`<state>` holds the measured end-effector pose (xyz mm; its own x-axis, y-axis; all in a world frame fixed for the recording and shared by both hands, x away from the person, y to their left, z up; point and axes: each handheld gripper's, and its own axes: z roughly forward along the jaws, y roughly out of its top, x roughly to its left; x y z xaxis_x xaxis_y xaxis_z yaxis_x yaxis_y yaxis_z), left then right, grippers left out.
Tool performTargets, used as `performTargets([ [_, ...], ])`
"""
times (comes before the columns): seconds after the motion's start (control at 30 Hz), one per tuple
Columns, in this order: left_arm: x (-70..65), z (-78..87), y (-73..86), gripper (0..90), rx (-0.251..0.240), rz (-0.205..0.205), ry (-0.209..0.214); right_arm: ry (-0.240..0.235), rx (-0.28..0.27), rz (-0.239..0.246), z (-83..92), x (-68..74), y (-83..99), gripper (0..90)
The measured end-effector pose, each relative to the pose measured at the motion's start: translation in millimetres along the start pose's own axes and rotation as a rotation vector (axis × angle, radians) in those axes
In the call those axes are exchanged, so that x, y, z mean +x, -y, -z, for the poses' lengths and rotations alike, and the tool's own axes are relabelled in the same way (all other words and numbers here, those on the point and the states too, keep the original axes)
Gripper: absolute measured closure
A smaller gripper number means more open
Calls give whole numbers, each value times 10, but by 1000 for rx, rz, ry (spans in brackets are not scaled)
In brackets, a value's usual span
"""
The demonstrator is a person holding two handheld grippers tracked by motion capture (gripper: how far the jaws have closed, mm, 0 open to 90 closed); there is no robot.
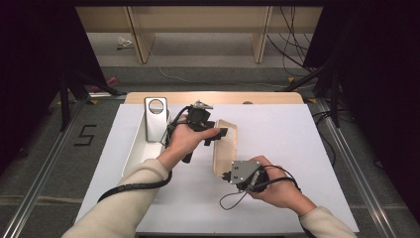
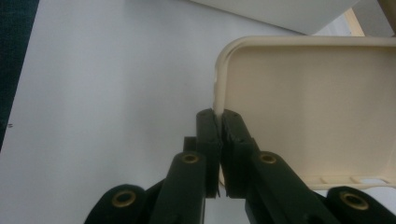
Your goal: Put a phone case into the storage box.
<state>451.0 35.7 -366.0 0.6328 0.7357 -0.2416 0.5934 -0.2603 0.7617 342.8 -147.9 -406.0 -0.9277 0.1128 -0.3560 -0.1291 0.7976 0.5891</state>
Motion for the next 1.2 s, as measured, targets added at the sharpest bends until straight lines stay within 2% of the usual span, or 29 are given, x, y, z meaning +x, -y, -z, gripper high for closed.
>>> performTargets([
  [0.13,0,-33,5,493,24,27,7,-1,-1,0,6,6,-8,874],
  [0.33,-4,-38,13,637,12,58,17,4,-1,18,-5,8,-16,875],
  [0.4,-4,-30,7,687,4,83,29,5,5,23,-10,13,-20,875],
  [0.73,-101,30,-25,764,-23,107,72,-7,33,16,-58,9,-1,880],
  [0.8,-127,43,-31,778,-27,111,83,-5,42,27,-70,7,2,880],
  [1.1,-242,93,-41,806,-65,80,112,4,60,19,-101,-2,8,877],
  [1.17,-274,107,-47,808,-78,49,113,8,57,7,-102,-3,12,843],
  [1.2,-286,114,-50,809,-84,22,100,17,55,-8,-105,2,16,812],
])
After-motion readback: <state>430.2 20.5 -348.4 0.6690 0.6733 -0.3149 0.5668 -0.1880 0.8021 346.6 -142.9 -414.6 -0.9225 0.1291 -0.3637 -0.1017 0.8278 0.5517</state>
